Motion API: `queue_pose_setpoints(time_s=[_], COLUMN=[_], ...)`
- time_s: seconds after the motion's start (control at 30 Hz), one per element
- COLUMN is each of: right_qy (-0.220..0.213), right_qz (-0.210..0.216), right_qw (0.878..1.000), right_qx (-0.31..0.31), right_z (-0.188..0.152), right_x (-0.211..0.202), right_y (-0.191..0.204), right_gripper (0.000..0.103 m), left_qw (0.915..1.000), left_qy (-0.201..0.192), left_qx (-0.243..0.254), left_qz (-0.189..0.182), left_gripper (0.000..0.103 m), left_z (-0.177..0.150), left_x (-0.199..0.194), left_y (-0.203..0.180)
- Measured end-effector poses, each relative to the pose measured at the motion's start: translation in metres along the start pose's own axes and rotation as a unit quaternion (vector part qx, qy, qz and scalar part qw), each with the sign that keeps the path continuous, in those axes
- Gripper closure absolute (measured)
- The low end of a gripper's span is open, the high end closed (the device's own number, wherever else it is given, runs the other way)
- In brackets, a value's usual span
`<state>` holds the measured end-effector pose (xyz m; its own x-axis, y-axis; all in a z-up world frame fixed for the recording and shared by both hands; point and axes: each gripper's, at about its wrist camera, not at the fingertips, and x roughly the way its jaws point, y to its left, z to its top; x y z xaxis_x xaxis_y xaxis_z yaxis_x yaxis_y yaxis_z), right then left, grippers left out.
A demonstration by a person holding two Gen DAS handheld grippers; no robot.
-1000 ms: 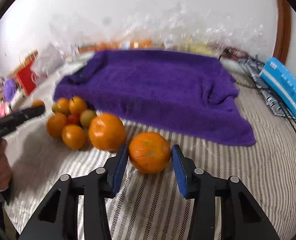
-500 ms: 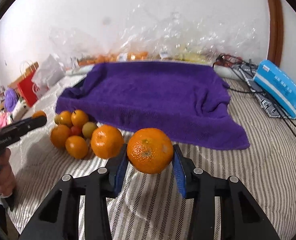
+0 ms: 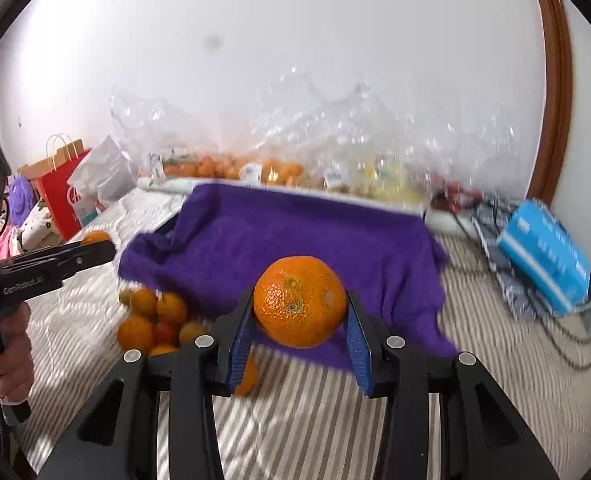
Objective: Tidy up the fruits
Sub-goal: 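Lift both held oranges and carry them over the purple towel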
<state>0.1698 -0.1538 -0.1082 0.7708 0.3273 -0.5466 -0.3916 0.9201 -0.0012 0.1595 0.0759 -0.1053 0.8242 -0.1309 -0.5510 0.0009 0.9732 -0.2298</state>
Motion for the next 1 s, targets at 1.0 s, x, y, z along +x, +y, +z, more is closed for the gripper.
queue_pose_setpoints(time_s=[1.0], right_qy=[0.013], right_qz=[-0.032], right_qw=[0.998], right_qx=[0.046], right_z=[0.026], right_x=[0.092], right_y=[-0.063], right_gripper=[0.060], left_qw=[0.9994], left_qy=[0.008], left_qx=[-0.015], left_qz=[0.029], left_gripper=[0.068], left_z=[0.027], left_x=[0.102], left_y=[0.007])
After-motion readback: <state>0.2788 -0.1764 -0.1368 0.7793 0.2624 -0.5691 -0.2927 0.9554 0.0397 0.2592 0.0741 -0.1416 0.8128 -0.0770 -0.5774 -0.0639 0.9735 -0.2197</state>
